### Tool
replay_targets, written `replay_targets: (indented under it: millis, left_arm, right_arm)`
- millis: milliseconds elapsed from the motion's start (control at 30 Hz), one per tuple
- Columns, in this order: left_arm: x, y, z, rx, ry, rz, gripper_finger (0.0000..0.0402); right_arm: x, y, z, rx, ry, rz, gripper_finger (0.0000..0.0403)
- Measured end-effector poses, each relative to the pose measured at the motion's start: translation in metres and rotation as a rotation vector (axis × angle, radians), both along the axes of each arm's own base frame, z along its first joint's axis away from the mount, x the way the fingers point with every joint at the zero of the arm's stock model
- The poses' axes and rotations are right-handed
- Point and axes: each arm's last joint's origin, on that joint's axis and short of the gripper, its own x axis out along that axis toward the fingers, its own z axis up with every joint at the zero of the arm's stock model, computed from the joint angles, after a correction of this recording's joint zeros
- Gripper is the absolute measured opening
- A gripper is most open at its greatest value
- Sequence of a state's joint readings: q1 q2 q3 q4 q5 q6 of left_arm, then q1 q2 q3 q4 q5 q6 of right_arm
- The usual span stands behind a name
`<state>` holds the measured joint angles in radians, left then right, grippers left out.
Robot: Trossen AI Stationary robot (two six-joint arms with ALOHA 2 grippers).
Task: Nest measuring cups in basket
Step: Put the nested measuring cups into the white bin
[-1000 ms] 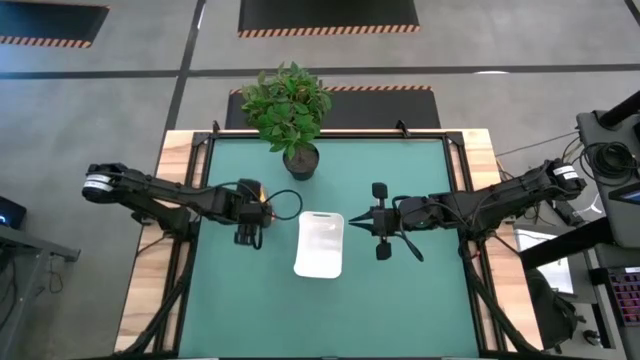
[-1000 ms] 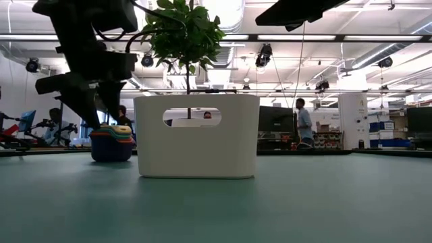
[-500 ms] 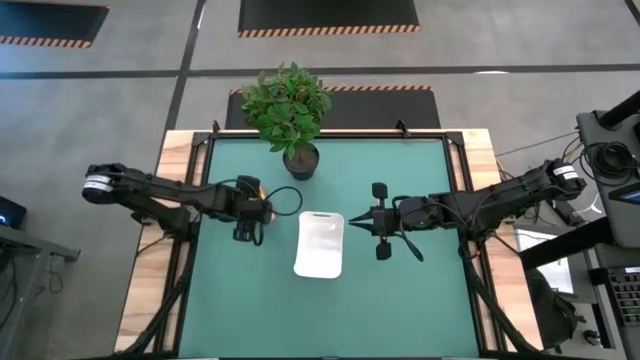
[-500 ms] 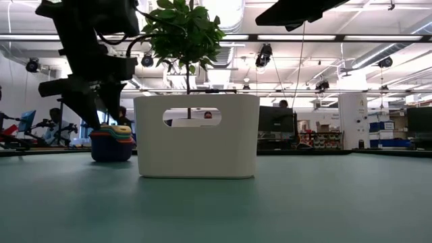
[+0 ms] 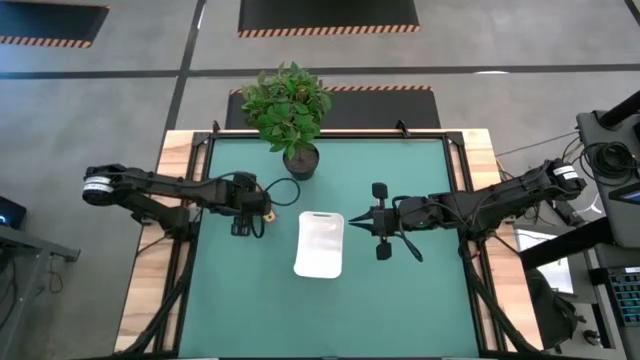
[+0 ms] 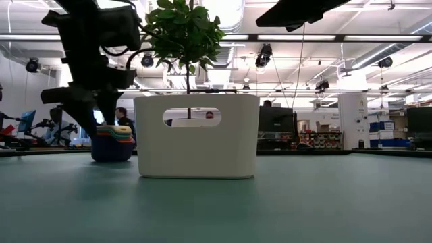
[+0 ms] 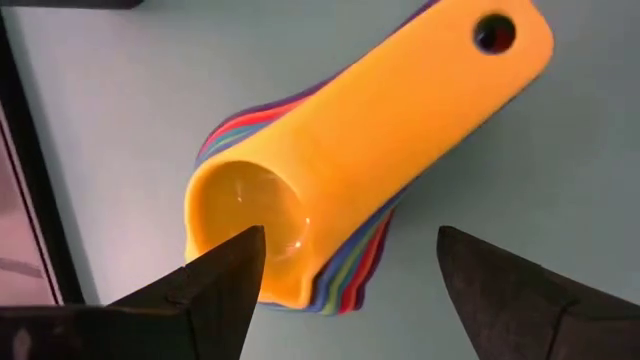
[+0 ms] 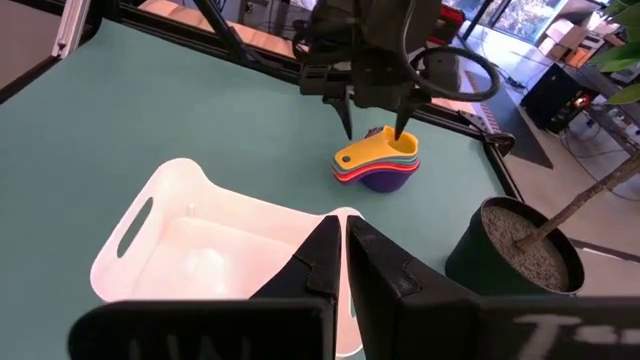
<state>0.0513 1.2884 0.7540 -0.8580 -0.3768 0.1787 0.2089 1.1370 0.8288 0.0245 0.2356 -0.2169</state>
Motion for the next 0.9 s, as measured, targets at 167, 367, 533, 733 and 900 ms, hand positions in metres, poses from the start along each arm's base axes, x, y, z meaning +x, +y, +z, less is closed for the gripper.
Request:
replay_targets:
  millis: [167, 367, 533, 733, 900]
  left_arm:
    - [0.000, 0.001, 0.000, 0.017, -0.001, 0.006, 0.0272]
    - [0.003, 0.001, -0.006, 0.015, 0.031, 0.008, 0.0249]
    - [0.009, 0.002, -0.021, 0.029, 0.107, 0.011, 0.0228]
    - [0.013, 0.003, -0.027, 0.071, 0.142, 0.021, 0.0190]
    - [0.013, 0.003, -0.025, 0.072, 0.133, 0.023, 0.0147]
  right_arm:
    - [0.000, 0.000, 0.000, 0.000, 0.001, 0.000, 0.0009]
    - [0.000, 0.000, 0.000, 0.008, 0.000, -0.003, 0.0009]
    - [0.000, 0.000, 0.000, 0.008, 0.000, -0.003, 0.0009]
    - [0.000, 0.000, 0.000, 0.008, 0.000, -0.003, 0.0009]
    - [0.000, 0.000, 0.000, 0.007, 0.000, -0.002, 0.0009]
